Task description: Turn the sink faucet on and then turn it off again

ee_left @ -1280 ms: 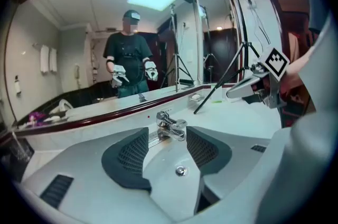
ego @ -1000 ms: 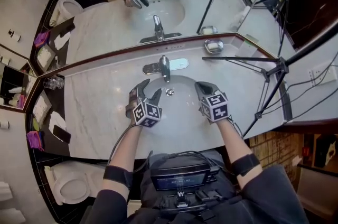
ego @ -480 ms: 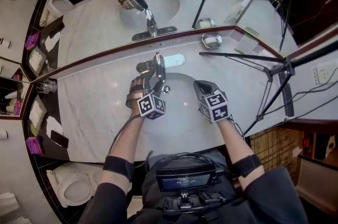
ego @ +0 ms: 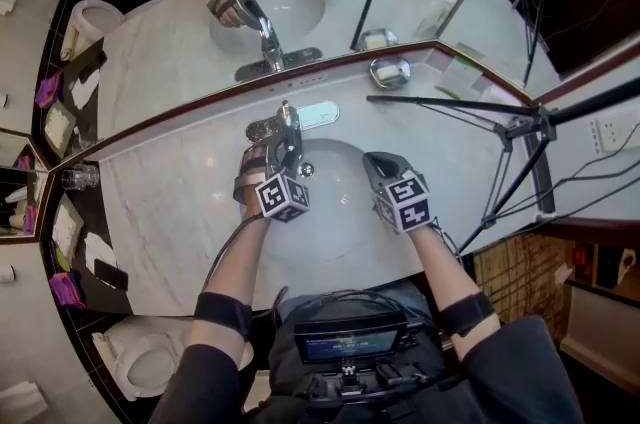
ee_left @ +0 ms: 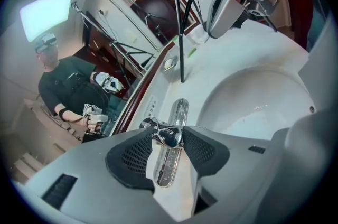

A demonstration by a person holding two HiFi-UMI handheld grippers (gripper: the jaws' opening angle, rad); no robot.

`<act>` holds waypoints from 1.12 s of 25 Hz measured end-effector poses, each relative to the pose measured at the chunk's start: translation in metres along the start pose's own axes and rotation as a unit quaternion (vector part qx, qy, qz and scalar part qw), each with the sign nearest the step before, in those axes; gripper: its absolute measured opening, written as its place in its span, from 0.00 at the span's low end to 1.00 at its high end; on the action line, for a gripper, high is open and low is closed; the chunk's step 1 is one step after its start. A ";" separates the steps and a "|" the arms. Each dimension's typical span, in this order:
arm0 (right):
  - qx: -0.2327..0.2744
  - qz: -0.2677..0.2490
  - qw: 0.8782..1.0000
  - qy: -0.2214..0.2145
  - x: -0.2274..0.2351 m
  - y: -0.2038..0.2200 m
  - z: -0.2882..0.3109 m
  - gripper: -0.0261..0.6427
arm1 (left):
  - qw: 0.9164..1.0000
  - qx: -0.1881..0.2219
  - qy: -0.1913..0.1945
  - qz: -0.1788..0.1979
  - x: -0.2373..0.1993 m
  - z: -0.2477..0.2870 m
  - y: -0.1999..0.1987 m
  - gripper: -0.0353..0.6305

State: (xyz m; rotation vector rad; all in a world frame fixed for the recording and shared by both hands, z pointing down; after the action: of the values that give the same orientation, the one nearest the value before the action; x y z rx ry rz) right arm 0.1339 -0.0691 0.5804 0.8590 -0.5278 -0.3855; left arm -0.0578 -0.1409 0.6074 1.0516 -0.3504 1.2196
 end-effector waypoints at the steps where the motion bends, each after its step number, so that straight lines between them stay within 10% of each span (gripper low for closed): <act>1: 0.000 0.001 1.000 0.000 0.000 0.001 0.000 0.07 | 1.000 -0.002 0.000 0.001 0.000 0.002 0.000 0.32; 28: -0.004 0.011 1.000 -0.010 0.002 0.004 0.011 0.07 | 0.998 0.011 0.032 -0.052 -0.031 0.032 -0.009 0.24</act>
State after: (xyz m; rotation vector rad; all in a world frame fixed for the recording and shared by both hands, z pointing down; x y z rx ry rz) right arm 0.1297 -0.0747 0.5905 0.8423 -0.5530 -0.3769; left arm -0.0513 -0.1847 0.5972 1.0355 -0.2310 1.1634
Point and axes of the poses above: the fingertips, and each gripper's own axes: z forward along the fingers, x to its right, y out of its underside, the point moved 6 cm from there along -z, backward along the fingers, and after that the axes turned 11 degrees about -y, right-handed, at the moved point
